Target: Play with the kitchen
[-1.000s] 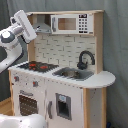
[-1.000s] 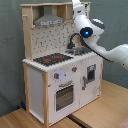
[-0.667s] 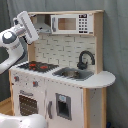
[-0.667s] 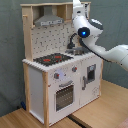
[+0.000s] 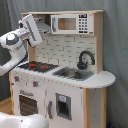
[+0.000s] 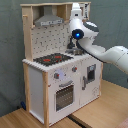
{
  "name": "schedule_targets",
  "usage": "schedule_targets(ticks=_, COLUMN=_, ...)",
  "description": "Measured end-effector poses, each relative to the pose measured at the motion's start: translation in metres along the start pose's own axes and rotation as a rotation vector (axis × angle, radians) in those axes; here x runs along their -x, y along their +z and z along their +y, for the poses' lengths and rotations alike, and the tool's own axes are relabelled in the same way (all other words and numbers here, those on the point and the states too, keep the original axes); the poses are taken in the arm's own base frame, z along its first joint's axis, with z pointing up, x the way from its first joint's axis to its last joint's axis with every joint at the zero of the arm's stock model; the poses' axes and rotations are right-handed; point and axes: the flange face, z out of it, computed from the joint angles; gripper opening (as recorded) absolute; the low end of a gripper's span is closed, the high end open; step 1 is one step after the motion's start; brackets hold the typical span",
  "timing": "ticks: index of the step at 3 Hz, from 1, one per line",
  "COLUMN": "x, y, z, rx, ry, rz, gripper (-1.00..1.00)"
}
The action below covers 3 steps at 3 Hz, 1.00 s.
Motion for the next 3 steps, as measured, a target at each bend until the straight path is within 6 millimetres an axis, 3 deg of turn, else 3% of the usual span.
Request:
schedule_targets(ticks=2, x=-0.011, y=0.022, z=-0.017, rx=0.005, ry=0.060, rz=-0.056, gripper=1.00)
schedule_targets(ticks=3, x=-0.010, y=0.023, z=-0.017, rx=0.005, ry=0.061, rz=-0.058, gripper=-1.00)
